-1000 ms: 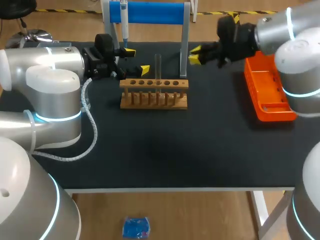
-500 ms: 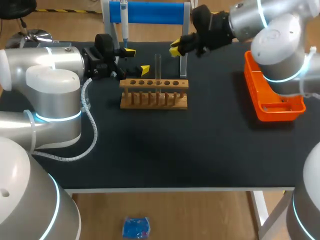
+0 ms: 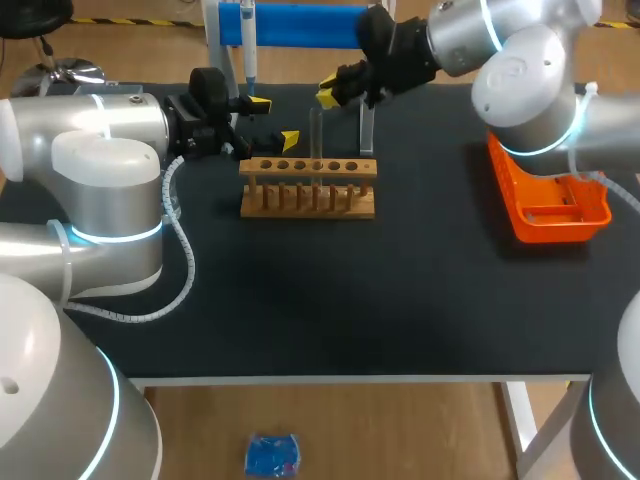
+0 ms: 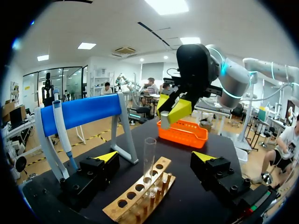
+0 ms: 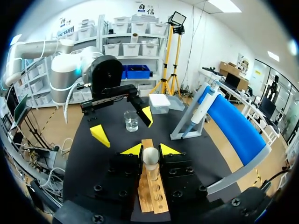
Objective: Invert the test tube, pick up the pipette, mount the tip to pipette, aspirate from beaker and dispense into the tube, eject the tip, return the pipette, and cap with the stopper.
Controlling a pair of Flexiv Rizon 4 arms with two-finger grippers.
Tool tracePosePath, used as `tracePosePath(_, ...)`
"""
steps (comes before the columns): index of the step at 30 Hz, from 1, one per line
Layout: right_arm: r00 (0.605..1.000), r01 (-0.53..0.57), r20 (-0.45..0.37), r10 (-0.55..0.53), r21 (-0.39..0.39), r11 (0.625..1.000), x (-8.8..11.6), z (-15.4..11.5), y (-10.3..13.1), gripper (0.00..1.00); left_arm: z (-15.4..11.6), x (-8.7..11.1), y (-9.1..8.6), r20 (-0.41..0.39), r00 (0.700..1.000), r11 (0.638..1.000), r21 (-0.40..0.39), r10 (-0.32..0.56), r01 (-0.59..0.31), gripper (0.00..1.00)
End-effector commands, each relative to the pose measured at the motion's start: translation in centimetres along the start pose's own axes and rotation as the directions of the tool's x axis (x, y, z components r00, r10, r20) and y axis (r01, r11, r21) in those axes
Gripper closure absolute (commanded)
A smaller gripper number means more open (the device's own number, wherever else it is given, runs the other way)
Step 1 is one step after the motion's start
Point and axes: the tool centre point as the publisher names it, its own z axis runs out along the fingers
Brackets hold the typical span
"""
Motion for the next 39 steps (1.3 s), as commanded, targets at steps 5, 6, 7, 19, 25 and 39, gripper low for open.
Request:
tracePosePath(5,1.000,-0.005,-0.013,0.006,0.001,1.000,-0.8,1.6,0.0,1.00,0.1,0.1,0.2,0.006,1.000,1.000,0.007,0.001,-0.001,0.00)
tracePosePath(6,1.000,-0.008,-0.015,0.008,0.002,1.000,-0.9,1.7,0.0,1.00,0.1,0.1,0.2,0.006,1.000,1.000,0.007,0.001,-0.001,0.00)
tracePosePath(7,1.000,-0.008,-0.015,0.008,0.002,1.000,-0.9,1.9,0.0,1.00,0.1,0.1,0.2,0.006,1.000,1.000,0.007,0.001,-0.001,0.00)
tracePosePath(19,1.000,-0.013,-0.016,0.013,0.013,1.000,-1.7,3.1,-0.6,1.00,0.1,0.1,0.2,0.006,1.000,1.000,0.007,0.001,-0.001,0.00)
tracePosePath(25,1.000,-0.018,-0.017,0.019,0.018,1.000,-1.8,3.6,-0.9,1.00,0.1,0.1,0.2,0.006,1.000,1.000,0.007,0.001,-0.001,0.00)
tracePosePath(39,0.999,-0.020,-0.029,0.020,0.017,1.000,-1.5,3.8,-0.9,1.00,0.1,0.1,0.2,0.006,1.000,1.000,0.007,0.001,-0.001,0.00)
